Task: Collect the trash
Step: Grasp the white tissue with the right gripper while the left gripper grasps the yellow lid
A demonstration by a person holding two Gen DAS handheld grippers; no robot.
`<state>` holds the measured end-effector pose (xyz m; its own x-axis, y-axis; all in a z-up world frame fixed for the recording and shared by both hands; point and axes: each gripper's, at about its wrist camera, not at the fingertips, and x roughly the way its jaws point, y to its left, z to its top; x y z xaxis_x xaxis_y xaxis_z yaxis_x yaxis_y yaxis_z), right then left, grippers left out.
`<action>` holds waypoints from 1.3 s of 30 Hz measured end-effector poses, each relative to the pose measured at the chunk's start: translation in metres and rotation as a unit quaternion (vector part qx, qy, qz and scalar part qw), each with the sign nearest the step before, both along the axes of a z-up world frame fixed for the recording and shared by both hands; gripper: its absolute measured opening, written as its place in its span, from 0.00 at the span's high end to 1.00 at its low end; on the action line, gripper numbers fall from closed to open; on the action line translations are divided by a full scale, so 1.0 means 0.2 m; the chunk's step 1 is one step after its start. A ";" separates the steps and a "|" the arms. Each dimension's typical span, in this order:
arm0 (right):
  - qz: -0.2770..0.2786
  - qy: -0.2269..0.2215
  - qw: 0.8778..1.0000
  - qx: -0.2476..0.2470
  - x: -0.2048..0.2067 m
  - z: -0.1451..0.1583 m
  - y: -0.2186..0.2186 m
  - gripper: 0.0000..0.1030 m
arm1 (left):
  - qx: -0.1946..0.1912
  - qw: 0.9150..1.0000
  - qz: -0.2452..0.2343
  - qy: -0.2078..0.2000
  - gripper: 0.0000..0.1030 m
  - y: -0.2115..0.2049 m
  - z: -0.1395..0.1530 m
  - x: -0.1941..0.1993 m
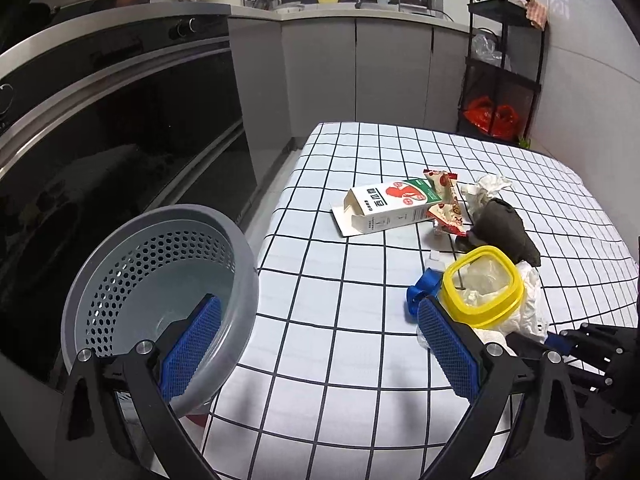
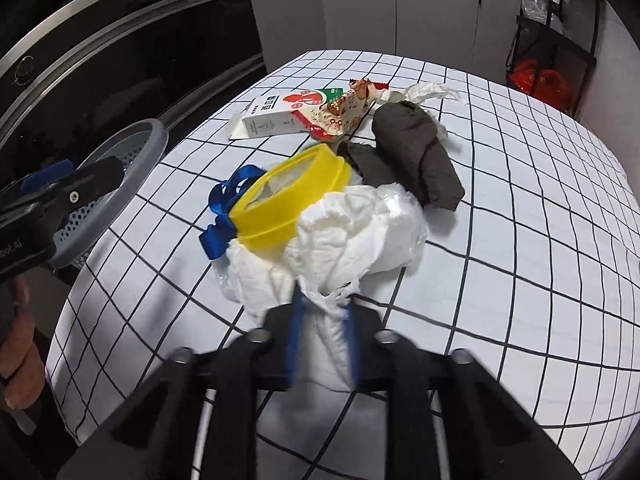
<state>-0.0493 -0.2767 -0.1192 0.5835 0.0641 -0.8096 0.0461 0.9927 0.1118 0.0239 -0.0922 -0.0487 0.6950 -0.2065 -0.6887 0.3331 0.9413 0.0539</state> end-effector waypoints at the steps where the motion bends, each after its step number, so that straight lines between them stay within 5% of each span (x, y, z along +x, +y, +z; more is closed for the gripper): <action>1: 0.000 -0.006 1.000 0.000 -0.02 0.02 0.00 0.95 | 0.000 1.000 -0.001 -0.001 0.06 0.00 0.00 0.00; 14: -0.028 -0.086 0.996 -0.007 -0.19 0.28 -0.09 0.95 | -0.006 1.000 -0.026 -0.006 0.06 -0.04 0.02 -0.07; 26: -0.056 -0.073 0.995 -0.030 -0.36 0.30 -0.22 0.95 | -0.013 0.999 -0.051 0.003 0.06 -0.11 0.00 -0.13; 39: -0.042 -0.161 0.986 -0.026 -0.48 0.48 -0.19 0.95 | -0.005 0.997 -0.072 0.000 0.06 -0.18 -0.03 -0.18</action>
<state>-0.1460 -0.3150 -0.0227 0.8126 -0.0324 -0.5820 0.0989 0.9917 0.0828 -0.0120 -0.1283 -0.0542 0.6581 -0.3102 -0.6861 0.4640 0.8847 0.0451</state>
